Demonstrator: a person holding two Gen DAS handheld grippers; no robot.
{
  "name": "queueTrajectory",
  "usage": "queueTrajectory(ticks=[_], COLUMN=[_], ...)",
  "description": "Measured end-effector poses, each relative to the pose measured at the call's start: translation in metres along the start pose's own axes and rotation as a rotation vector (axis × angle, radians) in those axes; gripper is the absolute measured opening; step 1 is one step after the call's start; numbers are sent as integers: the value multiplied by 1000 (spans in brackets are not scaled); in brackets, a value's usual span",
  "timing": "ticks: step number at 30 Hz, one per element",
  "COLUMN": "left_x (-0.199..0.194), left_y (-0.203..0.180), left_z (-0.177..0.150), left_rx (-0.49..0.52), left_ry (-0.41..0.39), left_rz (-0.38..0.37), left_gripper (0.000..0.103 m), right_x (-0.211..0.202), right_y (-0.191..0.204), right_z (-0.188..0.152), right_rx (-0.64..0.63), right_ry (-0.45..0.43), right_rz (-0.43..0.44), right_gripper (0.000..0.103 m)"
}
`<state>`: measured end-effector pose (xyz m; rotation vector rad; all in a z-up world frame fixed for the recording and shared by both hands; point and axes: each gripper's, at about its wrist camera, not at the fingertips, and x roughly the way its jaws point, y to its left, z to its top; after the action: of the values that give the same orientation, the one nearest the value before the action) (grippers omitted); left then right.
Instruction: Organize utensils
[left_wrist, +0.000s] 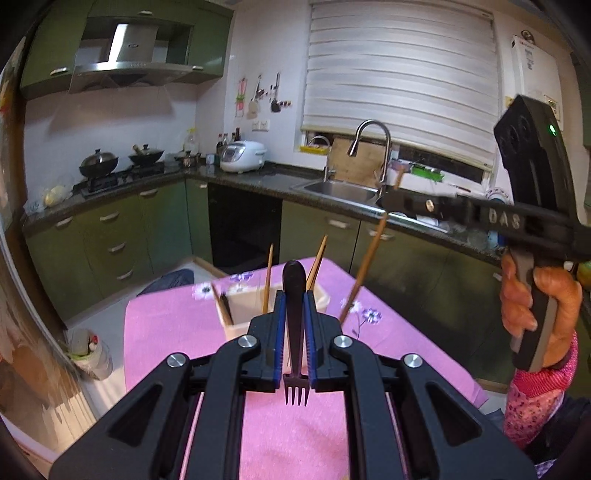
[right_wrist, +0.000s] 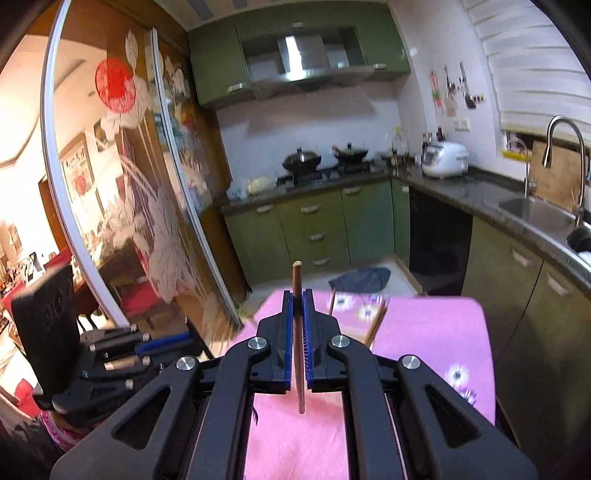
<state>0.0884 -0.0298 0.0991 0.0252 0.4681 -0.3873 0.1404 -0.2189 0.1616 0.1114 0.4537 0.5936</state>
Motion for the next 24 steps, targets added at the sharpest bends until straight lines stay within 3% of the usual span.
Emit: queueTrajectory(ticks=[5,11,16,24], left_x=[-2,2,10,24], left_y=[-2,-8,-13,-11], left_z=[20,37,43,38], left_rx=[22,45,55,49], left_ry=[-33,-60,-62,-25], left_rz=[9,21,22,11], left_gripper=[9,7,7,7], right_x=[-8,19,68,127], right_y=[-7,-22,-42,-56], right_z=[42,69,56,0], right_rx=[5,13,43,58], right_ry=[-89,-102,-41,109], right_rz=[-21,-64,-108,-134], right_gripper=[6,6,6,6])
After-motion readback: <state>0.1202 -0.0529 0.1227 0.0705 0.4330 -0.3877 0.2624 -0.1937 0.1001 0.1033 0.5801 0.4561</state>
